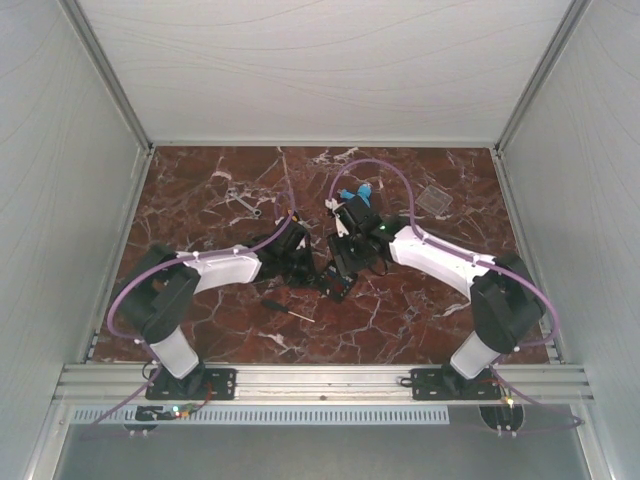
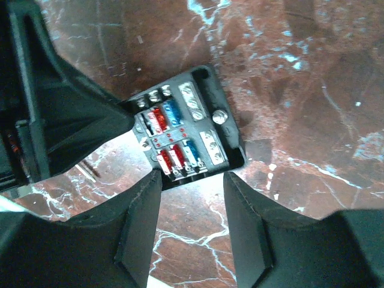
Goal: Snap on the fuse box
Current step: Install the fuse at the fuse box base.
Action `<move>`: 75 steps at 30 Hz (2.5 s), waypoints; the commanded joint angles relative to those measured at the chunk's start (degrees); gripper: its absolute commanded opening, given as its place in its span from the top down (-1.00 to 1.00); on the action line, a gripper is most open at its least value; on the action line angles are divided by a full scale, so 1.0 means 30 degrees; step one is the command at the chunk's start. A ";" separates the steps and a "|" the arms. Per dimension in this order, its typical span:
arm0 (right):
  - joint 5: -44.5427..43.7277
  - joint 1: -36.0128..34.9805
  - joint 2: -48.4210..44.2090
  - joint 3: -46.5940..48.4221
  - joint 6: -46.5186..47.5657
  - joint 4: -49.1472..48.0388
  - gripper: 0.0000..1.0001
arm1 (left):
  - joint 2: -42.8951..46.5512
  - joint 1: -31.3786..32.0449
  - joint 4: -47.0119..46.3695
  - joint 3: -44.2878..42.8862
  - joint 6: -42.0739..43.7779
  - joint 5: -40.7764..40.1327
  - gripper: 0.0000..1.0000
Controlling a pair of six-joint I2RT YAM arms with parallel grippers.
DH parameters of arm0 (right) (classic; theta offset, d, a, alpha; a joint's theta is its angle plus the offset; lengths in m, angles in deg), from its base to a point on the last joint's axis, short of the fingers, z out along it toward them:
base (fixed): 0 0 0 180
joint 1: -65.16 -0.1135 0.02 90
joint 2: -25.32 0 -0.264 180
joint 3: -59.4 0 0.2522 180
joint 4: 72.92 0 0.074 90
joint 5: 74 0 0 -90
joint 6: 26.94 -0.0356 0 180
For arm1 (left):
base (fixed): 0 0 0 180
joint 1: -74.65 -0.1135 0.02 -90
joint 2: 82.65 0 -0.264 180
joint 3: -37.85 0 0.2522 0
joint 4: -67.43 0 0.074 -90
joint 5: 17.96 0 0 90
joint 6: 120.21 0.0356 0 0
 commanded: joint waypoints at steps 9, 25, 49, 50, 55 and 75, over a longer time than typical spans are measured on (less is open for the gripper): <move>-0.0644 -0.2549 0.0410 0.0007 -0.1437 -0.1398 0.41 | 0.0535 0.0027 0.1768 0.0105 0.1751 0.0338 0.61; -0.2346 -0.3705 0.1641 0.0734 -0.3835 -0.0993 0.66 | 0.2939 0.0005 -0.0972 0.2632 -0.1289 0.2464 0.20; -0.3061 -0.3848 0.3347 0.1617 -0.3215 -0.0052 0.87 | 0.0912 -0.0054 -0.1323 0.2941 -0.2389 0.1787 0.35; -0.3282 -0.3844 0.3448 0.1696 -0.3227 0.0276 0.89 | 0.0863 -0.0053 -0.1198 0.2998 -0.2417 0.1685 0.38; -0.4159 -0.3757 0.3703 0.2034 -0.3244 0.1224 1.00 | 0.0721 -0.0053 -0.0899 0.3247 -0.2425 0.1549 0.44; -0.4338 -0.2919 0.6687 0.1176 -0.2839 0.1974 1.00 | 0.0724 -0.0081 -0.1202 0.4040 -0.2446 0.1583 0.53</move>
